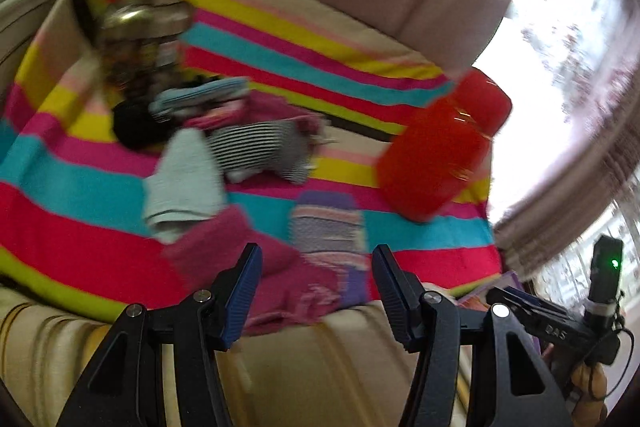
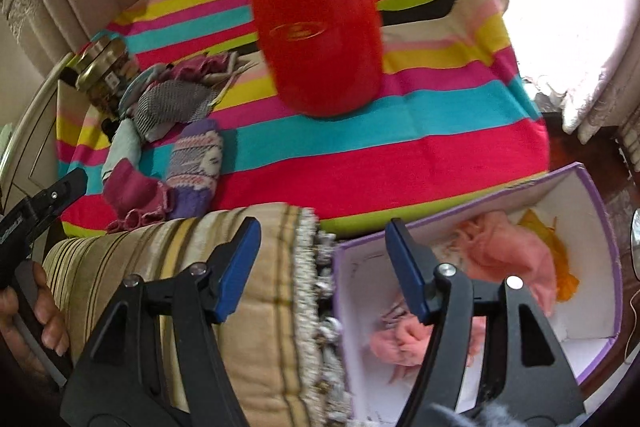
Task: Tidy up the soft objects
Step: 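Move both tools back toward the remaining socks on the pile, then grasp the pink knit sock with the left tool while the right tool grasps the purple patterned sock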
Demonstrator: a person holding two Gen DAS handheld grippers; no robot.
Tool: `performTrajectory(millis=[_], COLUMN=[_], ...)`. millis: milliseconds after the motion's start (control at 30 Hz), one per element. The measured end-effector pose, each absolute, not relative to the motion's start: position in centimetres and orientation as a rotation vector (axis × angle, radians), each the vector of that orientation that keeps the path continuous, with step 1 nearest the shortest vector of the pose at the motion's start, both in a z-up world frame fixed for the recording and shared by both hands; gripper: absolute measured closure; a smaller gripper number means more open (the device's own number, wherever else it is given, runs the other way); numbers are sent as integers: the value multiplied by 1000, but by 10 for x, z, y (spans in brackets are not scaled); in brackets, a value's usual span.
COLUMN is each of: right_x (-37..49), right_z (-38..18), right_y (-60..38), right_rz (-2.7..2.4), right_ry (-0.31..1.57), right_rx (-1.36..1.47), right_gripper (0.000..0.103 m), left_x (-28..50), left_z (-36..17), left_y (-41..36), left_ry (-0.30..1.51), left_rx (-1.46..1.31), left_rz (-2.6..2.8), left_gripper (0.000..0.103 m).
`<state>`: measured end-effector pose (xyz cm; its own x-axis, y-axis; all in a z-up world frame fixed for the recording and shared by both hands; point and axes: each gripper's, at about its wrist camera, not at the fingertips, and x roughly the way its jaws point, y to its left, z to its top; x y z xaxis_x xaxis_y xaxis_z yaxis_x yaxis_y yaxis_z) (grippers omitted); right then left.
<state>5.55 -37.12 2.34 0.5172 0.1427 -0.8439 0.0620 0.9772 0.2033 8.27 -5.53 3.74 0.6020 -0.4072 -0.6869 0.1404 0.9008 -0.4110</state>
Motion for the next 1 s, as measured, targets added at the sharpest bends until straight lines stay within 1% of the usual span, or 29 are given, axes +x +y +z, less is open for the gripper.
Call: performTrajectory(millis=[233,533,633,733,1000], right_x=[79,113,123,136,162], right_z=[15,1,-1,-5,-17], right_y=[-337,-299,-288,-278,-249], right_rz=[112,166,178,183,193], right_ry=[1066,1113,1121,1131,1165], right_rx=[197,188,180,182,141], right_gripper=[33,30,29,26,25], left_x=[96,114,119,125,138], left_z=[11,-21,-27,-33,-45], left_y=[-17,-6,-7,-7,-8], left_ry=[971,1105,1124,1142,1172], left_rx=[-440,-518,-516,-515,-525], left_rz=[-198,-155,-152,-152,-173], left_gripper=[45,44,43,43,43])
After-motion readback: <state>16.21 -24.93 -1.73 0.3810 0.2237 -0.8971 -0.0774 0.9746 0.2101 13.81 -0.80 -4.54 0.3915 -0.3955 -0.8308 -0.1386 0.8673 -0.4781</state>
